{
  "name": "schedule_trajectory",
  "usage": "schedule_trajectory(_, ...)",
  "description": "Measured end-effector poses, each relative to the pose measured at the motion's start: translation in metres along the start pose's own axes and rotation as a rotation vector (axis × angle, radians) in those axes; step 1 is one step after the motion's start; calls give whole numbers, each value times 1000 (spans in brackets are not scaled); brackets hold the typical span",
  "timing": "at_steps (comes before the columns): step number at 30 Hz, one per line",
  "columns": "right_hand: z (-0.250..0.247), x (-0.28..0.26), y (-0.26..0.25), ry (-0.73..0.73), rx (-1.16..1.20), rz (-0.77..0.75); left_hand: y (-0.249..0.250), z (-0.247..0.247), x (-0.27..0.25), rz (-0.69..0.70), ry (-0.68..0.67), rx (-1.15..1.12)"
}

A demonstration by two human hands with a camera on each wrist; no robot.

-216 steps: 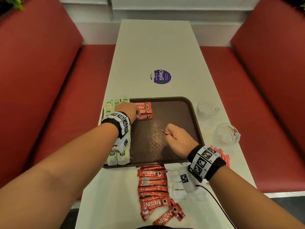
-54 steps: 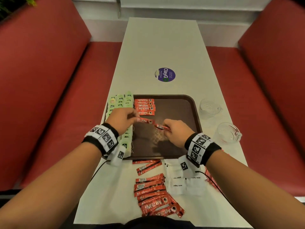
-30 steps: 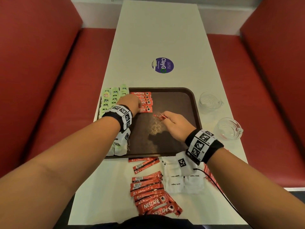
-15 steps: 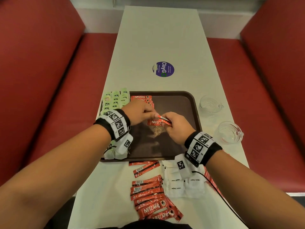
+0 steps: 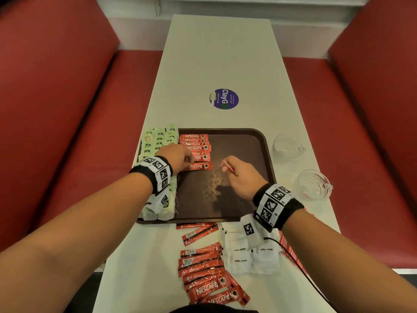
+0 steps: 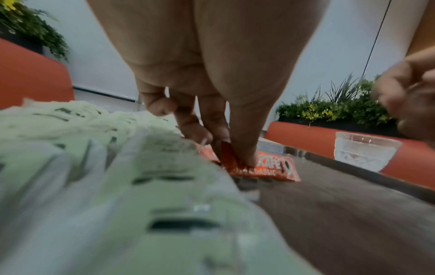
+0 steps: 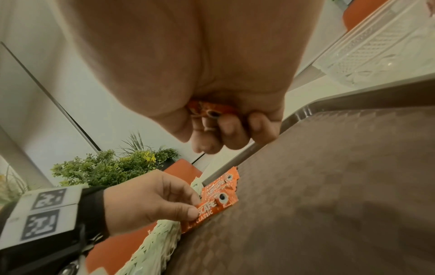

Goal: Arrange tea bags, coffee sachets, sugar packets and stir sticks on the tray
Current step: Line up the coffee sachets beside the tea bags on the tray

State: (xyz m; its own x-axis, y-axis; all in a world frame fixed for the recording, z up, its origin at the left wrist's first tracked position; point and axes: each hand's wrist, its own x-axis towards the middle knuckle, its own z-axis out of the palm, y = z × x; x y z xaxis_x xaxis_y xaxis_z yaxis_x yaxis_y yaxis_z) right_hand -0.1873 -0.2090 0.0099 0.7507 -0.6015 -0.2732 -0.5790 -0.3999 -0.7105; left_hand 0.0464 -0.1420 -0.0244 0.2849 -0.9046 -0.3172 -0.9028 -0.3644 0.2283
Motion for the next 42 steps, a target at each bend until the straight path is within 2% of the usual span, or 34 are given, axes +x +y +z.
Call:
schedule_trajectory(5,-1,-4,-3,-19,25,37,1,5,11,-63,43,129)
schedule_trajectory(8,-2,-7,-6,-43,40,32,4,6,13,-46,61,126)
schedule_trajectory(13,0,-6,-6,-41,9,13,10,5,13,-34,-6,171)
schedule_trajectory(20,4,-2,0,-11,-35,-18,14,0,10,-31,35,139)
schedule_trajectory(22,4,0,1,-11,-57,-21,17,-4,4,19,104,28)
schedule_trajectory(26,5,0,2,-14,-69,-25,36,-20,-21,248,229,-267)
schedule_trajectory(28,5,1,1,-8,-62,-41,42,-23,-31,360,176,-318)
schedule_trajectory(30,6,1,-2,3,-60,-51,41,-17,-34,427,120,-249)
schedule_trajectory(33,9,1,-2,17,-40,-31,36,-12,-34,367,143,-213)
schedule_trajectory(36,13,2,3,30,-86,-21,21,-8,-30,185,186,-178)
schedule_trajectory(39,14,-2,6,-17,-178,-40,9,-1,-22,44,86,-46)
schedule_trajectory(42,18,-9,2,-203,-283,-87,9,6,-14,1,-18,91)
